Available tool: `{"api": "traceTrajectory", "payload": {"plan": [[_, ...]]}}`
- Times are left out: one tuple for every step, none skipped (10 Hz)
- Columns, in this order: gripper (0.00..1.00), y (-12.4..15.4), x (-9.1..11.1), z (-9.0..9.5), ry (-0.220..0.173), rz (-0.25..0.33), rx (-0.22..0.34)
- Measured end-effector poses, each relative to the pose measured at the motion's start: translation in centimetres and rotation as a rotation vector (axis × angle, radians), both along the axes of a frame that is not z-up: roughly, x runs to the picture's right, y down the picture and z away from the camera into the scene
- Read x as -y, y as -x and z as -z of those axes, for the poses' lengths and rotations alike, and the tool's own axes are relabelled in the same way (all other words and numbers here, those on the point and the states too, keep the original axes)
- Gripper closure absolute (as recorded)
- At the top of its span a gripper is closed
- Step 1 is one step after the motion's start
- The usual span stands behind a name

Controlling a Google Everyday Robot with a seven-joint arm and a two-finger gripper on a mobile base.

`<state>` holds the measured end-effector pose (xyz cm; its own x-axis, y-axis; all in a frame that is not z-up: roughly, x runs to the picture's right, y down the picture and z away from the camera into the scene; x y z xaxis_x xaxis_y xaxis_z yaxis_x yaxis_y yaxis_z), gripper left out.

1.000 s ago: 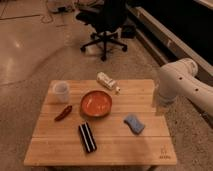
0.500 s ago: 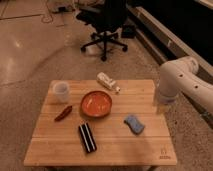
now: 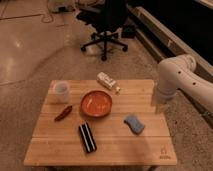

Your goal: Place the white sponge in the ceramic bowl

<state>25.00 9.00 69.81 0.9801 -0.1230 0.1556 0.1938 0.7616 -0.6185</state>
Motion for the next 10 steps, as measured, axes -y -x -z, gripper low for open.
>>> {"api": "traceTrajectory", "payload": {"plan": [[0.56,0.7,0.1,0.2,-0.010,-0.008,-0.013],[0.56,1.2,0.2,-0.1,-0.014,-0.007,-0.010],[0.56,1.7,0.3,-0.6,-0.012,0.003,-0.004],[0.56,2.8,0.6,-0.8,0.000,0.015,0.015],[0.56,2.2,0.5,-0.6,0.002,0.011,0.006],[0.56,1.4,0.3,-0.5,0.010,0.006,-0.003],[0.56,0.9,0.1,-0.7,0.038,0.025,0.004],[0.56,1.3,-0.4,-1.3,0.048,0.027,0.017],[0.56,2.2,-0.6,-1.5,0.053,0.021,0.014],[0.56,3.5,-0.4,-1.6,0.050,0.032,0.025]]}}
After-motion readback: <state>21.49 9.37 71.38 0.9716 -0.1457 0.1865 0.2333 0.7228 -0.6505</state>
